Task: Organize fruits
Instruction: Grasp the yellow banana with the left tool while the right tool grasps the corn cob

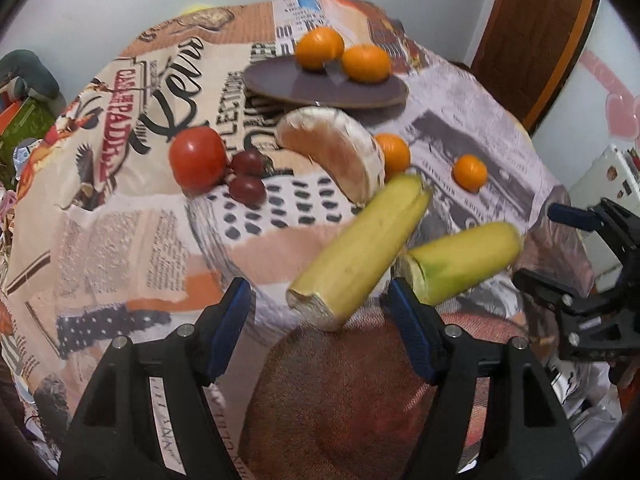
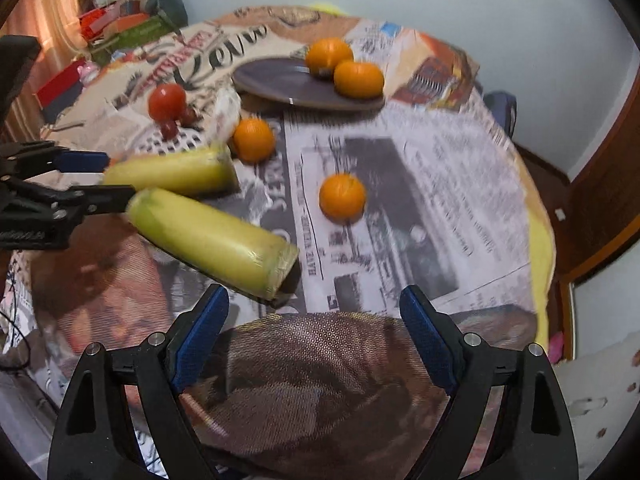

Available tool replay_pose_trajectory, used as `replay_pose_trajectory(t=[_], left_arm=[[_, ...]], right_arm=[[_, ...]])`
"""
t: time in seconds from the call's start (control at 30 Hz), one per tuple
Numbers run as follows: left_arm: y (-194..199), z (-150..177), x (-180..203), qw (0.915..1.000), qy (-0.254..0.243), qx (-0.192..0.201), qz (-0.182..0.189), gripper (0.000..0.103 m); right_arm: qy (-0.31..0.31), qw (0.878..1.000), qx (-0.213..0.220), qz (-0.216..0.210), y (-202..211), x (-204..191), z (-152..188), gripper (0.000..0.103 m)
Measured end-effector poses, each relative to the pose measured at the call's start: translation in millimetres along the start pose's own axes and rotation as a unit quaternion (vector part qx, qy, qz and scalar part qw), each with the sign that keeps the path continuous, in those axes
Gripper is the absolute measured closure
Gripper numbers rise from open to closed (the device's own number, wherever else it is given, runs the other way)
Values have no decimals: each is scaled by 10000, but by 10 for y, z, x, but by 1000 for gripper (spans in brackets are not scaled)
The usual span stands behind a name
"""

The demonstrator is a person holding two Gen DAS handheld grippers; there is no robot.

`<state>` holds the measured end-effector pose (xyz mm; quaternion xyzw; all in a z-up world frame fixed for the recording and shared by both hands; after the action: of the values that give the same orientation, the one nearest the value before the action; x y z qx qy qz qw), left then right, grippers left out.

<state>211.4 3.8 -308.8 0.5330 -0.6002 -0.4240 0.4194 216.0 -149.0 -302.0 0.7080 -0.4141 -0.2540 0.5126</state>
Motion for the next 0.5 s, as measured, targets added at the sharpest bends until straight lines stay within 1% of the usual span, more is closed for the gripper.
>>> replay_pose_trajectory(t=[0.17,0.23,0.33,0.43,0.5], left_arm=[[-30,4,161,9997,-224,-20,24,32],[-51,-13,211,9997,-238,-25,-2,29],[-66,-47,220,9997,-230,-7,-2,29],[-29,-86,152,9997,-201,122,-13,29],[-12,-115,105,9997,-186,173,-8,29]], right_arm=[[-213,9998,-42,-40,-102,93,-100,17],[-307,9995,-43,-36,-130,139,-167,17],[-444,9990,-111,6,-173,191,-238,17],[-478,9985,6,-283,-63,117,-238,17],[-430,9984,61,-366,-3,44,-232,17]])
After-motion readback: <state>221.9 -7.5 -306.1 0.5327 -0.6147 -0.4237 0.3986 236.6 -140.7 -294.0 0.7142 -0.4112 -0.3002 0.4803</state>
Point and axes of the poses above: each gripper's, at about its wrist camera, not at the fingertips, and y roughly against the way its jaws point, x to its right, z to its underside, the point moved 9 cm from there along -y, roughly the way its jaws point, and after that the axes turned 13 degrees about -x, right-handed, at the moved point
